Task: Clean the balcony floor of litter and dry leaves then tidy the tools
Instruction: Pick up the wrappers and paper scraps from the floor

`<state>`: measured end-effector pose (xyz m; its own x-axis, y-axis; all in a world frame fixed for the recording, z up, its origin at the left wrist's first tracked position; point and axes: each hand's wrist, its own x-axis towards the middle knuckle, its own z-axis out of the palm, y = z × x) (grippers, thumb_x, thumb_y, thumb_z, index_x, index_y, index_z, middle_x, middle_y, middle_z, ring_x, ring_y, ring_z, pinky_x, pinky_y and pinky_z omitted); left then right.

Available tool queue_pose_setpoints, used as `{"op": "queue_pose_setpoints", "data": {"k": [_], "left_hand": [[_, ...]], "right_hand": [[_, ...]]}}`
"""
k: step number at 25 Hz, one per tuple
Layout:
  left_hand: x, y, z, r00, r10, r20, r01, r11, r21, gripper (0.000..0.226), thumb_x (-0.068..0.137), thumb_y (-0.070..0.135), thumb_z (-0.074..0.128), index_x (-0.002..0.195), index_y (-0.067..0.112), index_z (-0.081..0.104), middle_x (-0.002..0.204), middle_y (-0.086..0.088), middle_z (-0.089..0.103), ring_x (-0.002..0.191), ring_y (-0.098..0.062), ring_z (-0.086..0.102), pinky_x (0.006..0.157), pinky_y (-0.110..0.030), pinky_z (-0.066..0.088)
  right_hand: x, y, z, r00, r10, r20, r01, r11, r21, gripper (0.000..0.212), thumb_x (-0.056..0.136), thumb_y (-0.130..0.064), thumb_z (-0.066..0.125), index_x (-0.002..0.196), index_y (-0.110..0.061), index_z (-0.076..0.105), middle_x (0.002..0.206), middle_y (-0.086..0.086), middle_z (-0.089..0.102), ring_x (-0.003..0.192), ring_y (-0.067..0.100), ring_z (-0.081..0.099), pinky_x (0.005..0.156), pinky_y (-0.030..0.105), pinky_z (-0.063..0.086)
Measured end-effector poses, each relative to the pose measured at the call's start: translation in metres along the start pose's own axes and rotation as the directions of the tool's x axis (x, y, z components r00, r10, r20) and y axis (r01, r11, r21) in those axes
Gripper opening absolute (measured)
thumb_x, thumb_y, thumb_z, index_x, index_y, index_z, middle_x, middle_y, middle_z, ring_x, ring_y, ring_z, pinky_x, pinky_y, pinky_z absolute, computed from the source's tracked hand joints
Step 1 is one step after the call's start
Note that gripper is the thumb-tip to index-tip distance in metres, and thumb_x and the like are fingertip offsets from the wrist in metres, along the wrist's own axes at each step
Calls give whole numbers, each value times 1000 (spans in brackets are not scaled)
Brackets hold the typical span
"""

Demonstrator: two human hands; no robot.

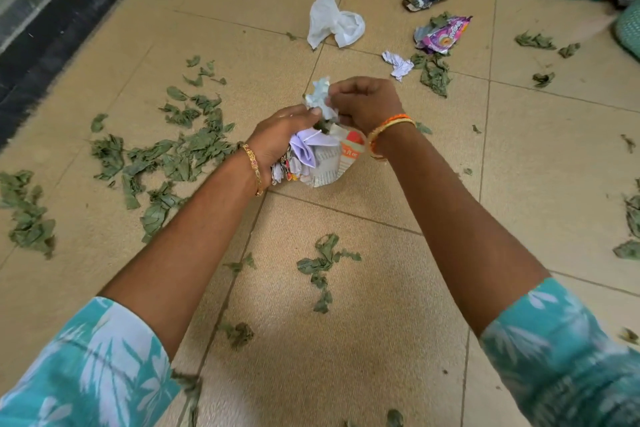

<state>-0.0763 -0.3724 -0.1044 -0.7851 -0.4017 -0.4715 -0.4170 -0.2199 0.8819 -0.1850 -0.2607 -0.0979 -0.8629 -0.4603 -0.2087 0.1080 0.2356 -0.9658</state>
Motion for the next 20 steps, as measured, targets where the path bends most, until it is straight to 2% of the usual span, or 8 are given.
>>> {"op": "queue_pose_setpoints", "data": {"k": [2, 5, 8, 11, 13, 15, 17, 20], "left_hand": [[4, 5, 9, 1000, -6, -7, 5, 999, -50, 46, 70, 42, 76, 105, 15, 67, 95, -5, 70, 81, -19, 66, 74, -30, 53], [17, 6, 11, 992, -42, -120, 33, 997, -70, 66, 44, 46, 76, 97, 7, 70, 90, -12, 70, 76, -24, 65, 82, -35, 52], [21, 12, 14, 990, -108, -96, 97, 989, -114, 64, 56, 37, 69, 108, 1, 68, 57, -9, 63, 49, -20, 59, 62, -29, 53], [21, 23, 19, 994, -105, -12, 101, 981, -162, 52, 70, 40, 64, 107, 5, 72, 50, -6, 59, 46, -16, 57, 59, -24, 49], [19, 30, 23, 995, -83, 55, 89, 987, -131, 32, 88, 37, 56, 87, 15, 78, 43, -4, 55, 40, -10, 53, 63, -25, 47], [23, 28, 22, 996, -87, 37, 90, 990, -112, 39, 93, 37, 51, 83, 8, 75, 49, -7, 57, 45, -12, 54, 70, -25, 45], [24, 24, 23, 994, -102, 43, 107, 984, -141, 43, 82, 42, 61, 90, 0, 68, 76, -18, 61, 63, -21, 57, 82, -30, 45], [27, 18, 27, 991, -132, 8, 131, 975, -177, 70, 62, 43, 67, 113, -4, 65, 101, -23, 62, 87, -31, 57, 101, -41, 42]], "right_hand": [[-11, -3, -7, 989, 111, 95, -112, 994, -3, 16, 73, -4, 75, 70, -16, 66, 66, 4, 62, 51, 8, 52, 50, 19, 46], [-1, -3, -19, 990, 129, 50, -125, 990, -70, 21, 70, -10, 80, 69, -18, 60, 70, 3, 62, 57, 11, 56, 51, 21, 49], [37, -1, -38, 989, -49, -143, 9, 962, -271, 12, 79, -2, 67, 79, -14, 65, 86, 7, 67, 76, 16, 60, 73, 32, 53], [80, 10, -60, 978, -209, -6, 128, 620, -774, 47, 78, 7, 54, 122, -9, 57, 127, 17, 54, 116, 29, 50, 95, 33, 42], [97, 25, -68, 977, -190, 91, 171, 461, -871, 60, 79, 7, 55, 136, -9, 45, 139, 20, 43, 129, 36, 36, 105, 39, 34], [105, 40, -71, 966, -236, 105, 196, 408, -892, 54, 80, 9, 54, 131, -7, 51, 130, 22, 50, 123, 39, 41, 102, 41, 38], [110, 47, -70, 945, -311, 97, 220, 390, -894, 40, 79, 13, 51, 115, -2, 63, 111, 23, 61, 110, 38, 51, 92, 39, 44], [104, 45, -72, 902, -432, 16, 253, 497, -830, 28, 80, 10, 51, 99, 0, 70, 93, 22, 67, 96, 37, 58, 78, 36, 46]]}}
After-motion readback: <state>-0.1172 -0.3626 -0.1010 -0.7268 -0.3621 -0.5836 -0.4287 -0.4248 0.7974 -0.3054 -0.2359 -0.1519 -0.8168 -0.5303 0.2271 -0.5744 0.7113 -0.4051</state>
